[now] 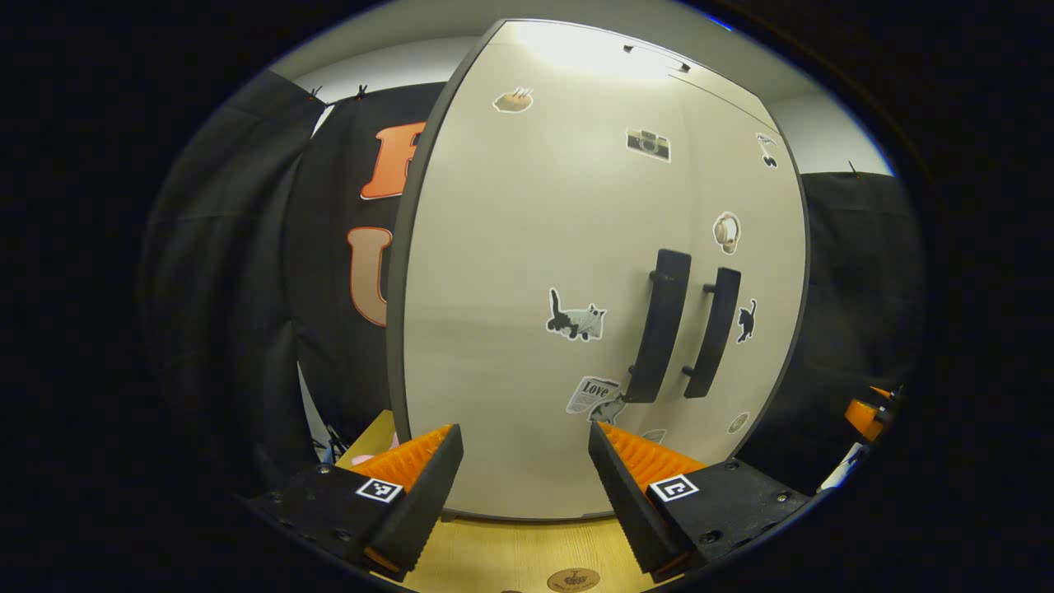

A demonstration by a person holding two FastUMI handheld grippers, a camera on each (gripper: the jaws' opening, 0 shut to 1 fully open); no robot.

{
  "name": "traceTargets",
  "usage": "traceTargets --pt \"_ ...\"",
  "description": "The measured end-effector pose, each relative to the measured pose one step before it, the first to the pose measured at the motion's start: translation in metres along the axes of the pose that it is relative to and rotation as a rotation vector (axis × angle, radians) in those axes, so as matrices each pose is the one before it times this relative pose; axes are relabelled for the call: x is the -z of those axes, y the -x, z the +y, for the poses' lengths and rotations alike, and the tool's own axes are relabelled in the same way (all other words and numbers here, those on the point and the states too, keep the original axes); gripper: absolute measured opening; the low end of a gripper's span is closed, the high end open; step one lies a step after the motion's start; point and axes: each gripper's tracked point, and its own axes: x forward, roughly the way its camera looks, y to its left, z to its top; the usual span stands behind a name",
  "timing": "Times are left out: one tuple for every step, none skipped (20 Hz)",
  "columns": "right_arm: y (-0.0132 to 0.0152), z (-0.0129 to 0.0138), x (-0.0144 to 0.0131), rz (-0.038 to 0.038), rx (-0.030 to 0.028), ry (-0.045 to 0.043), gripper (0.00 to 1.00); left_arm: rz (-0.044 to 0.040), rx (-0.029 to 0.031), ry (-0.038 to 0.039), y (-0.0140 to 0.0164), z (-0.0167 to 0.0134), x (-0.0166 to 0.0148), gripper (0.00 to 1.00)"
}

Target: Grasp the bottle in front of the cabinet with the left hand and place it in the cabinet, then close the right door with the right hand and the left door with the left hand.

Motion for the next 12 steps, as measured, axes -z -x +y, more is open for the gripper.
traceTargets --pt "0.00188 0.00126 -0.00375 -0.00599 -0.00443 0.00083 0.97 -0.01502 0.00147 -0.0037 -0.00006 -0.00063 -0.00241 0.94" --pt "0.00239 0.00185 -0.00302 -0.00486 -0.0045 0.00205 0.97 -0.01444 0.0001 -0.00366 0.00067 0.00139 -0.00263 0.94" --pt "0.00295 0.00083 -0.00338 -0.00358 -0.00265 0.00149 0.97 -0.01017 0.00027 -0.00358 -0.00049 0.00107 -0.00198 0.94" --pt "0.00261 0.00209 -0.00372 -0.00539 -0.00399 0.00151 0.97 -0.00998 -0.00052 0.00048 0.00218 -0.00184 -0.00258 0.94" --pt "0.00202 0.00164 -0.004 -0.00757 -0.00321 0.00304 0.97 -0.00498 0.00737 0.00517 0.00069 -0.00197 -0.00177 0.94" --pt "0.00261 0.00104 -0.00314 -0.00632 -0.00174 0.00267 0.97 -0.00749 0.01392 0.00767 0.00126 -0.00094 -0.00083 0.94" --pt "0.00232 0.00103 -0.00303 -0.00733 -0.00211 0.00015 0.97 -0.00863 0.01273 0.00465 -0.00009 -0.00169 -0.0021 0.94" --pt "0.00262 0.00108 -0.00232 -0.00601 -0.00151 -0.00098 0.97 -0.00495 0.00767 0.00221 0.00096 -0.00027 -0.00205 0.93" --pt "0.00242 0.00036 -0.00242 -0.00526 0.0003 0.00001 0.97 -0.00483 0.00524 0.00137 0.00083 -0.00111 -0.00165 0.93" --pt "0.00202 0.00003 -0.00107 -0.00421 0.00137 -0.00204 0.97 -0.00476 0.00246 0.00029 0.00166 -0.00088 -0.00105 0.94" --pt "0.00118 -0.00062 -0.0012 -0.00146 0.00222 -0.00581 0.97 -0.00642 -0.0002 -0.00011 0.00035 0.00009 -0.00196 0.93" --pt "0.00234 -0.00034 -0.00085 -0.0018 0.00275 -0.00757 0.97 -0.0136 -0.00039 0.00172 0.00014 -0.00033 -0.00266 0.94"
